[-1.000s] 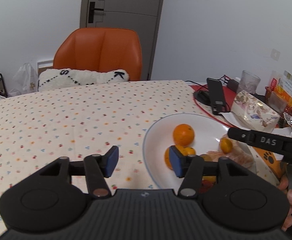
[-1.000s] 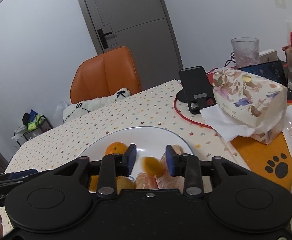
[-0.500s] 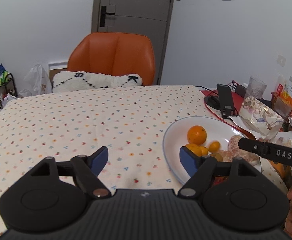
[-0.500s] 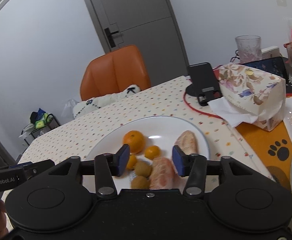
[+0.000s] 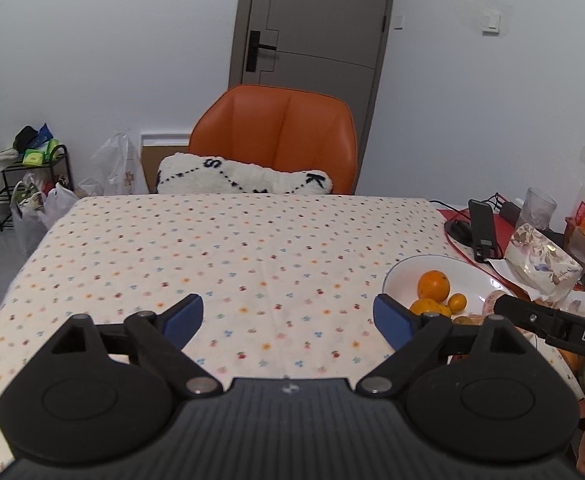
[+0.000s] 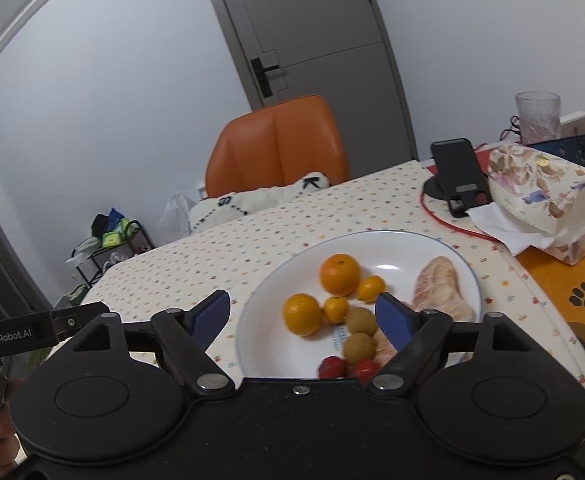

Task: Organize fruits

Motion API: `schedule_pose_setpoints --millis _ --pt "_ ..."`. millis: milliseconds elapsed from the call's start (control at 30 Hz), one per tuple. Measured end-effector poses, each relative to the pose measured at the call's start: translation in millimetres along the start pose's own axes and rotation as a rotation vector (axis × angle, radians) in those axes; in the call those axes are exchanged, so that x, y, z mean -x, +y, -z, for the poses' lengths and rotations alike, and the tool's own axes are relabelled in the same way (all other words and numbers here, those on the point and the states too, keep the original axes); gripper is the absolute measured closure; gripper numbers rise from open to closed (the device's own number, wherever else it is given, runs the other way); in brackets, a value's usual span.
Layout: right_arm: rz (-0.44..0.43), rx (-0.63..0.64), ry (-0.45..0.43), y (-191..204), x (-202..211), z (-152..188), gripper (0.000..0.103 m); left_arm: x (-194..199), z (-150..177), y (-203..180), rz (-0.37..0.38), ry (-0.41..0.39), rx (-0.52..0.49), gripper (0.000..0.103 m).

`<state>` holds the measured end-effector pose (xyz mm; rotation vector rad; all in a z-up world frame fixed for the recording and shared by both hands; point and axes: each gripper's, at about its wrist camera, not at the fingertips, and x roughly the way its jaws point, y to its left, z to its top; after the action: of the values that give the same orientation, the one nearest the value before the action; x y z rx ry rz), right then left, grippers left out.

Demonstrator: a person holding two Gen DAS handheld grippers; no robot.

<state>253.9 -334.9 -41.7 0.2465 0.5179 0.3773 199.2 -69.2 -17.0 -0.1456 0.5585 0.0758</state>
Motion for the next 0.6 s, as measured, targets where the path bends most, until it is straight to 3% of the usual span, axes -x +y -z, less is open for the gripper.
schedule_pose_setpoints --millis 167,333,600 --pt "-0.007 0.017 -0.006 12 13 2 0.007 17 3 9 -0.007 -0.009 0.006 0.008" --pt "-0.022 0.029 -0.013 22 29 3 0.0 33 7 18 -0.01 -0.013 0.02 0.007" --pt "-0.035 0.062 -0.015 38 51 9 0.0 64 13 25 -0.017 -0.041 0.028 0.006"
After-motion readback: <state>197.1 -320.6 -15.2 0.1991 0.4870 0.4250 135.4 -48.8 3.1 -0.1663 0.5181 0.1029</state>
